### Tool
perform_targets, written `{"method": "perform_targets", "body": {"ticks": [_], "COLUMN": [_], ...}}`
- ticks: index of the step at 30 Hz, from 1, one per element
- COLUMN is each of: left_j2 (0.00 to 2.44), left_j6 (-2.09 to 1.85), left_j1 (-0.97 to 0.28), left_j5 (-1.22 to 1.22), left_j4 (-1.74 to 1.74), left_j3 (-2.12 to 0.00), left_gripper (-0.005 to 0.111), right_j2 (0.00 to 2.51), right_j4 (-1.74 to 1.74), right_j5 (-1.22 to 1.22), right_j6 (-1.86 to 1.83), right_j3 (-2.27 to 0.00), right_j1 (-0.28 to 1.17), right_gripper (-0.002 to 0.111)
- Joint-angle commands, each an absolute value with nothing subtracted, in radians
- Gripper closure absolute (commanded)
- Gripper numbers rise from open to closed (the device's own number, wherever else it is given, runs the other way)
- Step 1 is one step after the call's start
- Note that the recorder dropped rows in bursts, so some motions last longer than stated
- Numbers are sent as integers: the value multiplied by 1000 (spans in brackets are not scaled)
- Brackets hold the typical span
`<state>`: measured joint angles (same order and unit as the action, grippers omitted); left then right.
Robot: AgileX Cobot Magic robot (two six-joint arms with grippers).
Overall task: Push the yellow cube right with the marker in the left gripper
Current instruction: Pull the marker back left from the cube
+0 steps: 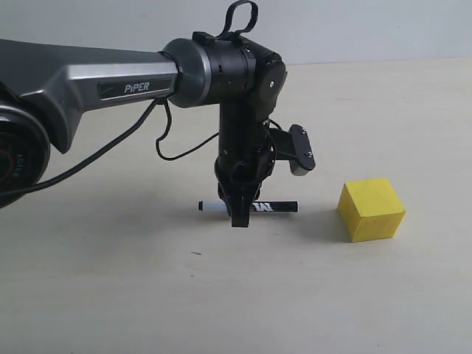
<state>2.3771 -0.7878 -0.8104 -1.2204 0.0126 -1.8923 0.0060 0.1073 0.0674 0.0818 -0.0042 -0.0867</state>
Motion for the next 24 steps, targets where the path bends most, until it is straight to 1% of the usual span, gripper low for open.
{"method": "perform_targets", "body": {"ticks": [1,9,15,19,24], "left_j2": [2358,2358,2361,2361,2361], "left_j6": [-764,-745,-778,-859,-868], "left_j1": [-815,-815,-815,-817,-823], "left_j5": [-1221,-1104,-1132,-1182,-1181], "left_j4": [13,-30,-73,-94,-121], "left_j3": [-1891,-1910,-1952,-1954,-1954], "left_gripper": [107,107,107,107,107], "right_j2": [0,0,0,0,0], "right_j4": [101,101,101,103,103], "right_j5": [67,67,67,67,67], "right_j6": [79,79,79,79,79], "right_j3": [0,0,0,0,0], "right_j1": [-93,-93,-93,-93,-93], "right_gripper": [108,108,108,108,108]}}
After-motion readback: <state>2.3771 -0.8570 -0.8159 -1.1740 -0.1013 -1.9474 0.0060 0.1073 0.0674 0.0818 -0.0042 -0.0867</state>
